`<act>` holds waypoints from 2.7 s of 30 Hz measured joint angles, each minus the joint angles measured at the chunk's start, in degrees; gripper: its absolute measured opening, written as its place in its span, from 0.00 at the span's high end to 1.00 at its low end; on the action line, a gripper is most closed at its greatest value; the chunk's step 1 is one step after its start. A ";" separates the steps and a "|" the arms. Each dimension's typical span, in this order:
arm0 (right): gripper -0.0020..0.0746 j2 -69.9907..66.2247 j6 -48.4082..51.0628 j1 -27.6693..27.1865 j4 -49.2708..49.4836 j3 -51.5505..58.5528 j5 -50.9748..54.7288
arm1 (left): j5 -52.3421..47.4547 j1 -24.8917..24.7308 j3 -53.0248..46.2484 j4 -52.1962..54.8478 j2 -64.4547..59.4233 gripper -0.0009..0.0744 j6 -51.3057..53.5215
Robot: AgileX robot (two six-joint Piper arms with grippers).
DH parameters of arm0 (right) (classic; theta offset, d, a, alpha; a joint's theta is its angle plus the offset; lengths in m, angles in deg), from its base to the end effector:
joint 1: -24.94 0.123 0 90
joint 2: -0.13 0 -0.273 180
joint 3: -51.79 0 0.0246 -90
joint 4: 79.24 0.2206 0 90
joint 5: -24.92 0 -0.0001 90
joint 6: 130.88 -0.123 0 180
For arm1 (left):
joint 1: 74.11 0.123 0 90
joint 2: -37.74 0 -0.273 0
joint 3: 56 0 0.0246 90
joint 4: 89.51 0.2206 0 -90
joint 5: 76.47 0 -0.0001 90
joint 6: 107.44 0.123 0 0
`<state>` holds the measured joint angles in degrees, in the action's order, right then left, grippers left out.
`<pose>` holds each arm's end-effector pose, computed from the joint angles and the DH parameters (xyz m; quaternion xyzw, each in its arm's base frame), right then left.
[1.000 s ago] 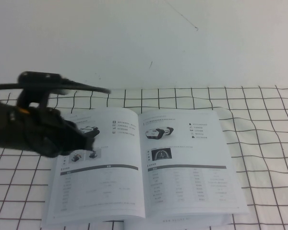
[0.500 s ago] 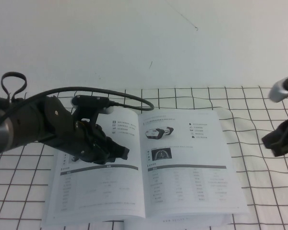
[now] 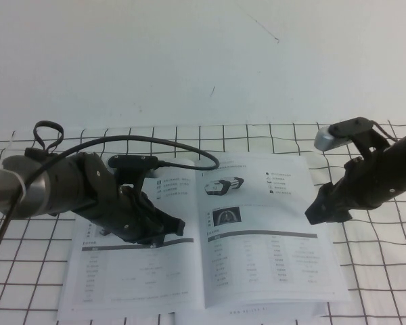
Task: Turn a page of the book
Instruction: Open the closed book
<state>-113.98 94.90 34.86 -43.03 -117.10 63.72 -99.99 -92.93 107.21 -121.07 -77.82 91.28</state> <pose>0.3352 0.1049 0.1590 -0.2516 0.9316 0.1748 0.1954 0.3253 -0.1381 0.1319 0.0934 0.9622 -0.1584 0.2010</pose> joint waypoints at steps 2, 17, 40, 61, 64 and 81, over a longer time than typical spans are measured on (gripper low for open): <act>0.29 -2.59 0.00 0.00 1.61 -1.21 0.71 | 0.15 0.00 0.00 -0.22 -0.26 0.99 0.00; 0.26 -9.74 -0.87 0.23 5.14 -3.56 1.75 | 0.44 0.00 0.00 -1.77 -0.61 0.99 -0.26; 0.26 -11.22 9.21 -0.11 29.16 -3.82 5.79 | 0.13 0.00 0.12 -4.22 -1.22 0.99 -0.26; 0.31 -6.24 -9.83 -0.34 -3.59 -14.87 16.79 | 0.31 0.00 0.12 -5.80 -1.22 0.99 -0.26; 0.32 -8.13 -10.93 -0.34 -4.51 -15.10 17.15 | 0.31 0.00 0.12 -6.27 -1.22 0.99 -0.26; 0.34 -15.08 -13.58 -0.34 -8.46 -15.43 18.05 | 0.26 0.00 0.12 -6.85 -1.22 0.99 -0.26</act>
<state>-129.05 81.32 34.52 -51.49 -132.54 81.77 -99.74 -92.93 107.33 -127.92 -79.04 91.02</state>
